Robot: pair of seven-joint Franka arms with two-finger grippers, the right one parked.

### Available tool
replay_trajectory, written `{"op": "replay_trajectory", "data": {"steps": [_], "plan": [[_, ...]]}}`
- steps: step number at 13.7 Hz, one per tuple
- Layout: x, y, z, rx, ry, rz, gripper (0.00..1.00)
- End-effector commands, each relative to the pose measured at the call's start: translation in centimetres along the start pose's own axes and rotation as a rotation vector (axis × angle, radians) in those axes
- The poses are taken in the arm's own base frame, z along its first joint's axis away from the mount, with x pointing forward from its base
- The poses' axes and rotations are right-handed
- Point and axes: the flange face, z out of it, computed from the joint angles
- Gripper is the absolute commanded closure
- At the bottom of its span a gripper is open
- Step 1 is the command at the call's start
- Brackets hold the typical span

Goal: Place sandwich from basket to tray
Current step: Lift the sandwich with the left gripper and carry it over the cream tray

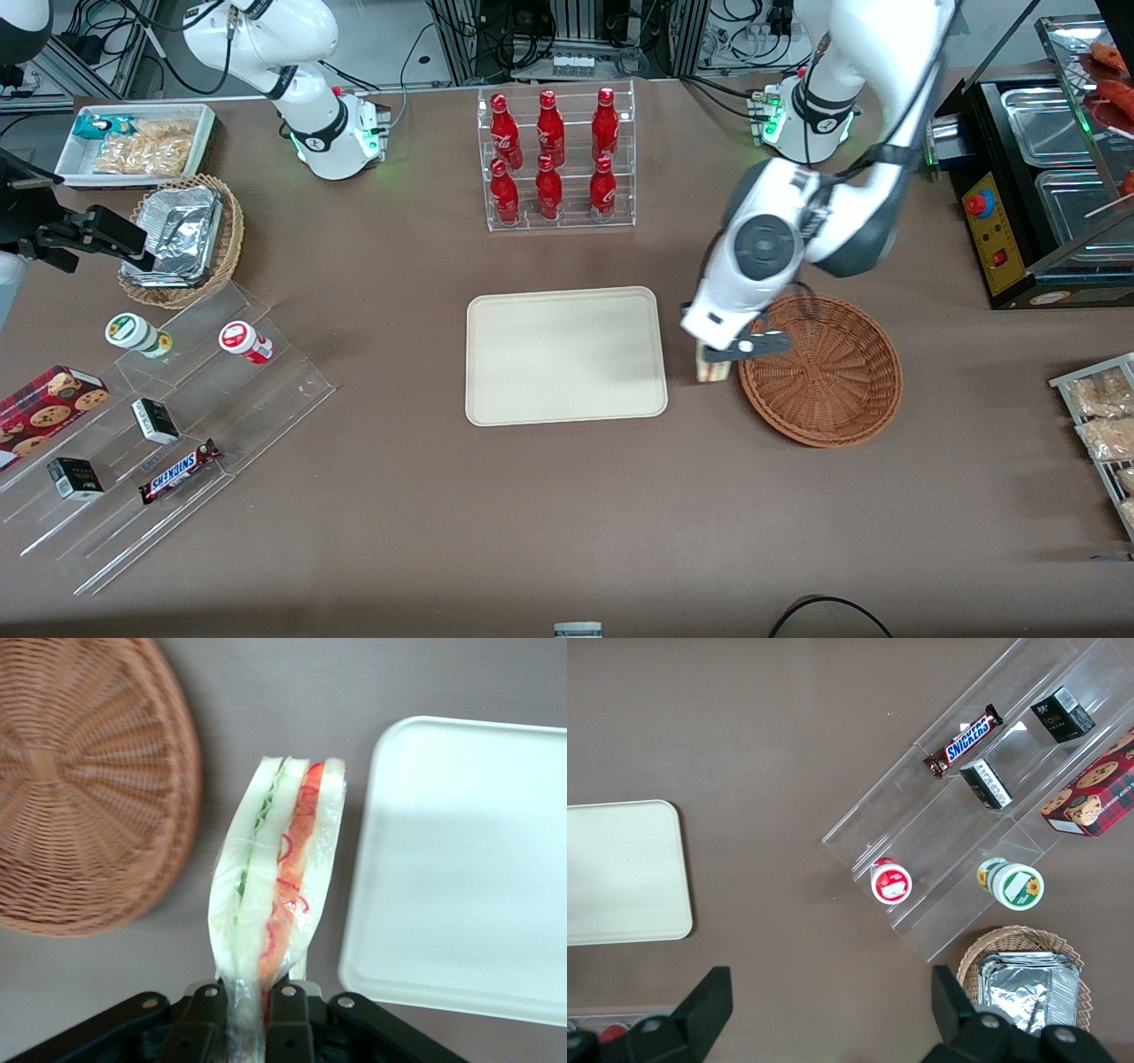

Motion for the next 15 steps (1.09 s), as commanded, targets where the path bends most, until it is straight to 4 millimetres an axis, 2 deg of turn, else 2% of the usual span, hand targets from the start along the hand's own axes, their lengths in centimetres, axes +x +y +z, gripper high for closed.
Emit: {"op": "replay_trajectory", "data": {"steps": [1,4,7,12,13,15], "plan": [[0.6,5.1,0.7,-0.009,0.006,-0.036,0.93],[-0.9,10.1,2.5,-0.018,0.0,-0.059,0.93],[-2.3,14.5,3.3,-0.085,-0.038,-0.054,0.93],[-4.9,19.1,6.1,-0.15,-0.003,-0.087,0.93],[-5.4,19.7,6.8,-0.143,-0.005,-0.095,0.93],[-5.3,20.4,7.1,-0.144,-0.001,-0.1,0.92]]}}
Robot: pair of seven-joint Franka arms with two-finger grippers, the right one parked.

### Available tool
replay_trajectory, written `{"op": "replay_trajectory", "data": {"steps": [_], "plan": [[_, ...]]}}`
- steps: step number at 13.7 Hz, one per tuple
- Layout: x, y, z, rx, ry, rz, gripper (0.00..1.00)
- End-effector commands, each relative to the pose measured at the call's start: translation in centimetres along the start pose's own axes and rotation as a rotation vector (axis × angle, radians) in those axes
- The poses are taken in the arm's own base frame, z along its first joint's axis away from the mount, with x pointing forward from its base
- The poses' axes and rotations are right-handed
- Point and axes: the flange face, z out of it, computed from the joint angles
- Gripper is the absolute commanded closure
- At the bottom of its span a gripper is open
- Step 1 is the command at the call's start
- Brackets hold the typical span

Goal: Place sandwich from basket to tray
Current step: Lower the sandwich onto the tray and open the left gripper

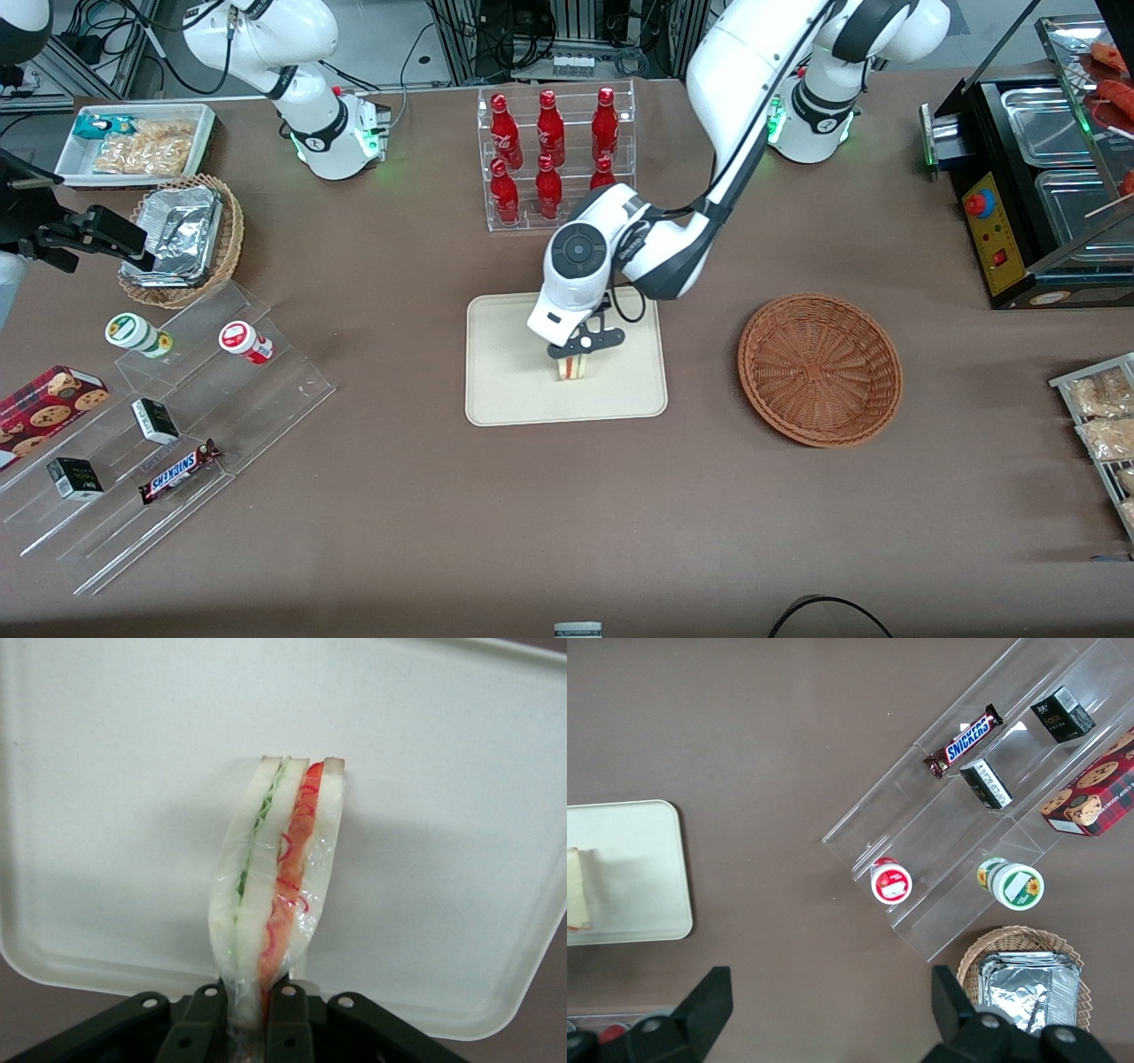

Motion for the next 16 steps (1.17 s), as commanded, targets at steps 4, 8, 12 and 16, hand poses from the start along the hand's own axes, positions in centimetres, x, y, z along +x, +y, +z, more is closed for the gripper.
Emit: {"op": "replay_trajectory", "data": {"steps": [4,8,12,16], "plan": [[0.9,1.3,-0.2,-0.007,0.037,-0.012,0.92],[1.2,1.3,0.4,0.011,0.058,-0.024,0.91],[1.2,1.3,0.5,0.01,0.056,-0.029,0.01],[1.3,1.2,-2.2,-0.015,0.066,-0.033,0.0]]}}
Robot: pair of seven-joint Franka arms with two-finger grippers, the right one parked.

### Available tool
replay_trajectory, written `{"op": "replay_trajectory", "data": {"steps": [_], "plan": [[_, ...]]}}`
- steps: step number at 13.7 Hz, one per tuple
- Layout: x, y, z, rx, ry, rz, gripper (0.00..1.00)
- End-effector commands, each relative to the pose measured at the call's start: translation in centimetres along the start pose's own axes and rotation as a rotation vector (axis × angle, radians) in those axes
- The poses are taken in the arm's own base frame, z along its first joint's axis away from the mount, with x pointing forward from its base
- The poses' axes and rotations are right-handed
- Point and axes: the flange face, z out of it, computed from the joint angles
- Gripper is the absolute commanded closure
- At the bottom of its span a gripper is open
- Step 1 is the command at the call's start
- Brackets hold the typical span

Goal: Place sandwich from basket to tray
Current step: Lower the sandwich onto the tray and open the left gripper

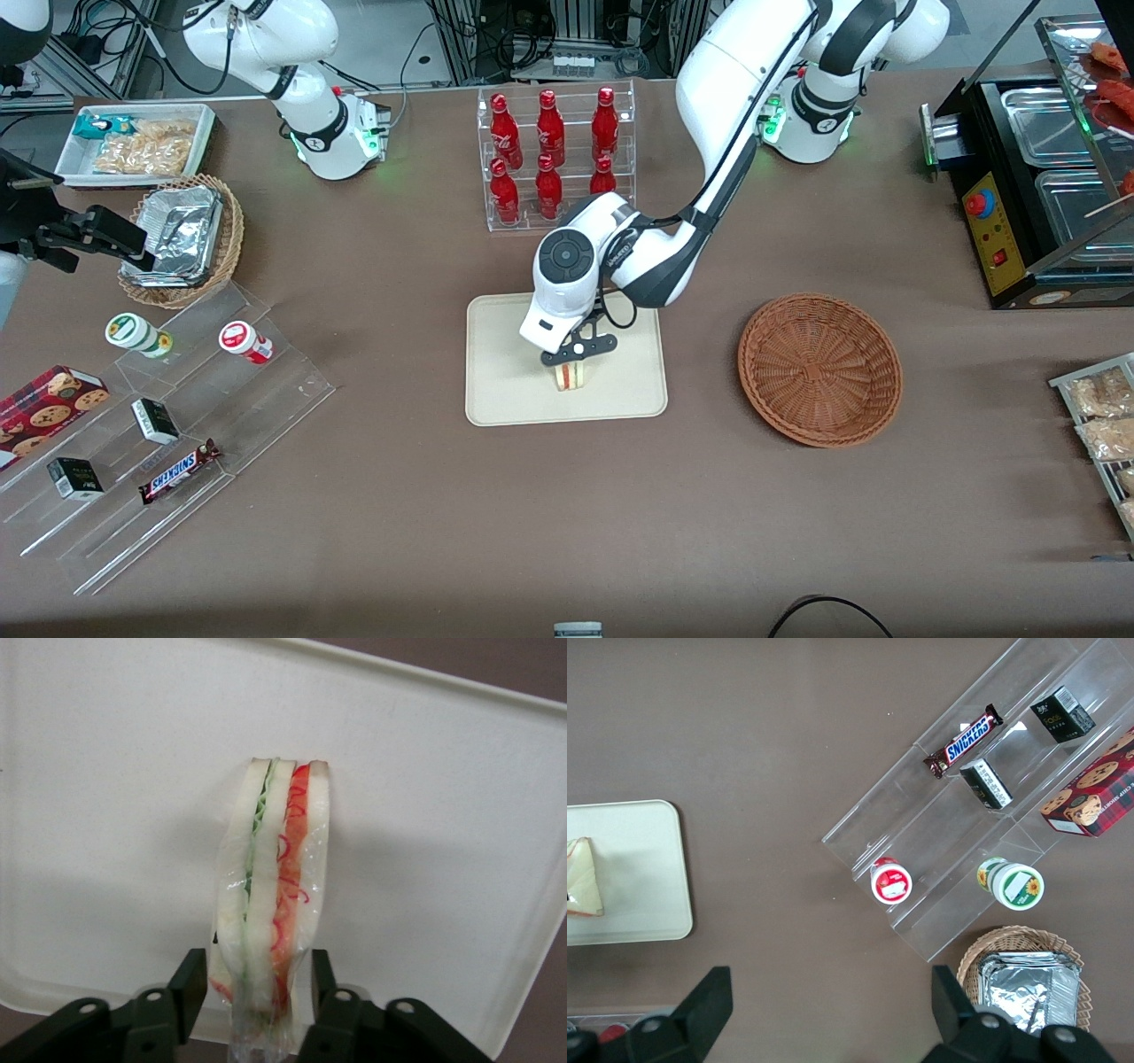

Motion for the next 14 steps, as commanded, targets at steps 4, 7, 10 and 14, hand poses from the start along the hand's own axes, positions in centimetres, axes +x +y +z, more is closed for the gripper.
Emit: {"op": "replay_trajectory", "data": {"steps": [4,7,10,14], "plan": [[-0.8,-0.2,-7.9,-0.007,0.036,0.008,0.0],[0.2,-2.6,-12.1,0.043,0.029,-0.01,0.0],[0.7,-4.7,-15.2,0.08,0.017,0.041,0.0],[3.1,-8.9,-17.4,0.169,-0.032,-0.036,0.0]]}}
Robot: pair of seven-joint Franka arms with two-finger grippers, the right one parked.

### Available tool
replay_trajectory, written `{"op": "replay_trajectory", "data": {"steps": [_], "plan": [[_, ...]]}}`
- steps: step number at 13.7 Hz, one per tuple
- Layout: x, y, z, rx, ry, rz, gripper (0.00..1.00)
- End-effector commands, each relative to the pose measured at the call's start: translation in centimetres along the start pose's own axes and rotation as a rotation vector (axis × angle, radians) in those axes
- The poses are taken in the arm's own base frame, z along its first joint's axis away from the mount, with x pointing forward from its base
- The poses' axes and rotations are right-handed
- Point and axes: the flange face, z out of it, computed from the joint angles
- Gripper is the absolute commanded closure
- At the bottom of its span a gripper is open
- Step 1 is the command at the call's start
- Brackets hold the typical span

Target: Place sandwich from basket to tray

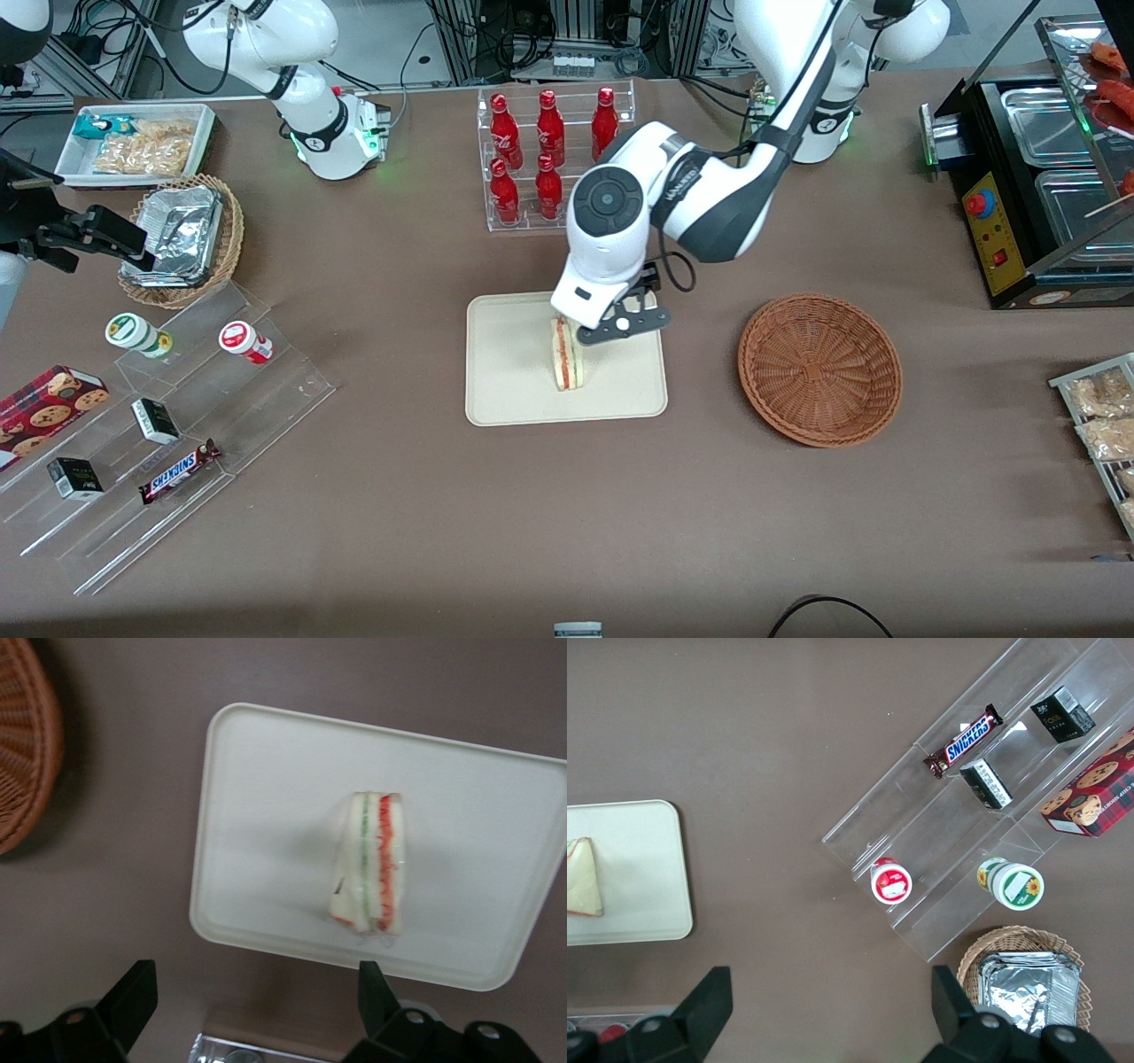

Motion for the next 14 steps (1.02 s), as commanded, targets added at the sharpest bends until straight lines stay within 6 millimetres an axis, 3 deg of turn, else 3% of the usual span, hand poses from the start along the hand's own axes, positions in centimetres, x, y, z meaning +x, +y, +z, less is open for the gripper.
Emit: {"op": "replay_trajectory", "data": {"steps": [1,6,9,11,14], "plan": [[1.0,-3.7,-1.9,0.061,-0.023,-0.06,0.0],[4.3,-10.8,-1.9,0.106,-0.057,-0.039,0.0],[6.6,-14.0,-2.1,0.104,-0.074,-0.038,0.0],[6.9,-15.2,-2.6,0.097,-0.083,-0.011,0.0],[7.9,-19.4,-4.8,0.068,-0.09,-0.016,0.0]]}}
